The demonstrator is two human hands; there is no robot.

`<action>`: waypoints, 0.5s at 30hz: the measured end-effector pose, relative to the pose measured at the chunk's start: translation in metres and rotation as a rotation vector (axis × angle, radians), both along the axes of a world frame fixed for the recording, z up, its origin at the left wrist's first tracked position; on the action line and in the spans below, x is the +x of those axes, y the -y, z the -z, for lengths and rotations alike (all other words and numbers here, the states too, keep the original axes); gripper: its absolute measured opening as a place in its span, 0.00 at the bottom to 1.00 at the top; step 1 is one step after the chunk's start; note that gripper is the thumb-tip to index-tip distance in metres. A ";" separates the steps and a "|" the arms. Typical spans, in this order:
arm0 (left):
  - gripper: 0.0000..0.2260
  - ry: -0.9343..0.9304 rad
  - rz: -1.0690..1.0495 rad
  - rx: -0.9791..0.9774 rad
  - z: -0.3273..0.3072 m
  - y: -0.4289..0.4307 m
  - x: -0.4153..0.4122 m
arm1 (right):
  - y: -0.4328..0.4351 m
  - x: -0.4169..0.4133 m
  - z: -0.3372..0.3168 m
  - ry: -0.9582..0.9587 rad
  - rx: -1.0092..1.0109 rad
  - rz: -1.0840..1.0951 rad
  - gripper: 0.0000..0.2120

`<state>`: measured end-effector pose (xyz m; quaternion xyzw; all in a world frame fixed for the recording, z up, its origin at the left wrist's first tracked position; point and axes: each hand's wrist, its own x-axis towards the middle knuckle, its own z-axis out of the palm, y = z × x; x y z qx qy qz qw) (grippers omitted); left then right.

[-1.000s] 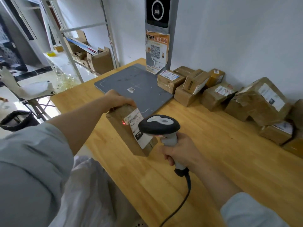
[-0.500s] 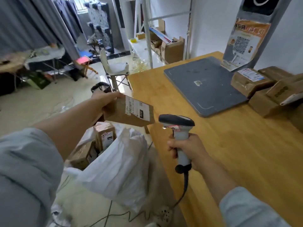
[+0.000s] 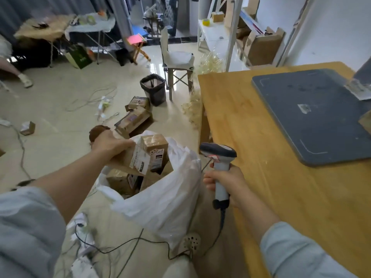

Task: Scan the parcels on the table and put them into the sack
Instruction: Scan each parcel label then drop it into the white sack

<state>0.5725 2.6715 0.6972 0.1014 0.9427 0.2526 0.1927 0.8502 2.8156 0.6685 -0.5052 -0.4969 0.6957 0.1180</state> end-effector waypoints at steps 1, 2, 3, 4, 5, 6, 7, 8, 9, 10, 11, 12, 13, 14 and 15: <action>0.17 0.005 0.007 0.004 0.009 -0.002 -0.008 | -0.007 -0.018 0.009 0.041 0.002 -0.012 0.10; 0.16 0.012 0.004 0.009 0.017 -0.004 -0.016 | -0.014 -0.038 0.018 0.082 0.010 -0.023 0.13; 0.17 0.036 0.000 0.015 0.025 -0.007 -0.026 | -0.021 -0.057 0.025 0.137 0.040 -0.043 0.15; 0.21 0.066 -0.023 0.028 0.033 -0.011 -0.035 | -0.029 -0.076 0.031 0.210 0.093 -0.080 0.18; 0.28 0.088 -0.045 0.041 0.041 -0.013 -0.046 | -0.035 -0.093 0.037 0.272 0.153 -0.122 0.20; 0.36 0.103 -0.066 0.042 0.048 -0.017 -0.054 | -0.041 -0.109 0.042 0.310 0.213 -0.164 0.21; 0.41 0.128 -0.089 0.041 0.054 -0.020 -0.062 | -0.046 -0.124 0.046 0.335 0.265 -0.207 0.20; 0.43 0.162 -0.103 0.040 0.060 -0.022 -0.068 | -0.050 -0.137 0.051 0.357 0.300 -0.251 0.21; 0.43 0.196 -0.109 0.039 0.067 -0.025 -0.074 | -0.055 -0.149 0.058 0.381 0.316 -0.292 0.22; 0.42 0.221 -0.103 0.037 0.073 -0.027 -0.078 | -0.059 -0.161 0.066 0.402 0.312 -0.324 0.23; 0.42 0.239 -0.095 0.038 0.078 -0.028 -0.081 | -0.062 -0.171 0.073 0.418 0.306 -0.355 0.23; 0.44 0.260 -0.084 0.040 0.083 -0.029 -0.084 | -0.064 -0.180 0.081 0.437 0.306 -0.396 0.22; 0.46 0.284 -0.082 0.033 0.090 -0.029 -0.087 | -0.066 -0.187 0.088 0.467 0.318 -0.444 0.20; 0.48 0.302 -0.077 0.024 0.096 -0.029 -0.090 | -0.067 -0.193 0.096 0.508 0.336 -0.493 0.18; 0.47 0.315 -0.073 0.020 0.101 -0.029 -0.092 | -0.068 -0.196 0.103 0.552 0.364 -0.535 0.15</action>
